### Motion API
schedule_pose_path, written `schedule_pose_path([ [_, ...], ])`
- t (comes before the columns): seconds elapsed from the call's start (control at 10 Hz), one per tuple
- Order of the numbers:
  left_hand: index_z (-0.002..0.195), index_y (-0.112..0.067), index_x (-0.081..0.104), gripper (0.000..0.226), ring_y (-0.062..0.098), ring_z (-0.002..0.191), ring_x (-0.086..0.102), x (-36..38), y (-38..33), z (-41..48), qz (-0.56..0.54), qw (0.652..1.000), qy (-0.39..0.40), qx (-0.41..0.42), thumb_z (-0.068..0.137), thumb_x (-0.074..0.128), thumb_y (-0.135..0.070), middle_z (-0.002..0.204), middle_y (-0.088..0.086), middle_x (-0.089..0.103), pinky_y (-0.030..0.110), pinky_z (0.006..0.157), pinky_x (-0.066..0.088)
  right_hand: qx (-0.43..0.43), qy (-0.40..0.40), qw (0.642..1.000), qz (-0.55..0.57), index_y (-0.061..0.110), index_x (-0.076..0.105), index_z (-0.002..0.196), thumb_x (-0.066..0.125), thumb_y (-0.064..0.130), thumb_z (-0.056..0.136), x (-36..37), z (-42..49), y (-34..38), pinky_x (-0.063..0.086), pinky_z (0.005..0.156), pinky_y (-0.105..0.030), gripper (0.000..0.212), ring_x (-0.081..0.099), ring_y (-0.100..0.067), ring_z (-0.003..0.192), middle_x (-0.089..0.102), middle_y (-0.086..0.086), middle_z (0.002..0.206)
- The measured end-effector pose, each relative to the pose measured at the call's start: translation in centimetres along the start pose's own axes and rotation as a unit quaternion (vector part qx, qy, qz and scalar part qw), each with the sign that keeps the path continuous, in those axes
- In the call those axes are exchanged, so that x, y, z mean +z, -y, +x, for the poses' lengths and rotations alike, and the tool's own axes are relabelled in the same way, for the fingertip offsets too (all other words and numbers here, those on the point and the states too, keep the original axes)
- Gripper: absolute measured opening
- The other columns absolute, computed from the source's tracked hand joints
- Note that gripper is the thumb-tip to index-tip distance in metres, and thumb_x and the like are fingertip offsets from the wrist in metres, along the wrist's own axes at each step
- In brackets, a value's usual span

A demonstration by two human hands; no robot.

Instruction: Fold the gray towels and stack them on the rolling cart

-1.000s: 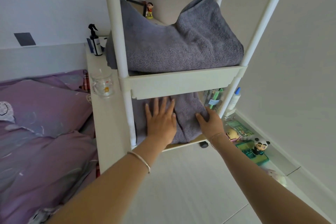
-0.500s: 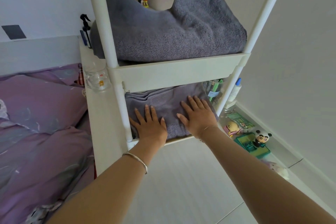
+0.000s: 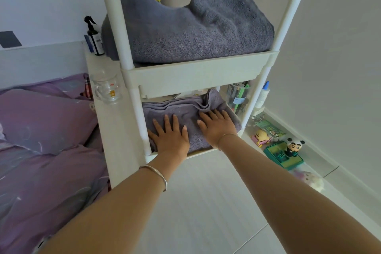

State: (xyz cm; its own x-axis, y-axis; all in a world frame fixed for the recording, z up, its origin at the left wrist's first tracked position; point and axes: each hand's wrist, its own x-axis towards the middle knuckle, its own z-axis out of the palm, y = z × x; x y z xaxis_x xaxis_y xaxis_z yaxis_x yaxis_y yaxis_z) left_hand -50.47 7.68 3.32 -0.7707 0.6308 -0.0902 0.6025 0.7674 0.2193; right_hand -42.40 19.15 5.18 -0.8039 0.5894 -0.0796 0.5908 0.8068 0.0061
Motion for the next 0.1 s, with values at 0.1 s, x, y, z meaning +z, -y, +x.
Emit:
schedule_pose_path([
  [0.1, 0.152, -0.019, -0.003, 0.060, 0.033, 0.146, -0.003, -0.83, -0.04, -0.98, -0.019, 0.995, -0.060, 0.072, 0.100, 0.014, -0.045, 0.160, 0.007, -0.003, 0.051, 0.117, 0.003, -0.001, -0.063, 0.997, 0.040, 0.025, 0.013, 0.150, 0.016, 0.044, 0.101, -0.85, -2.88, -0.52, -0.004, 0.117, -0.033, 0.053, 0.003, -0.017, 0.146, 0.009, 0.000, 0.159],
])
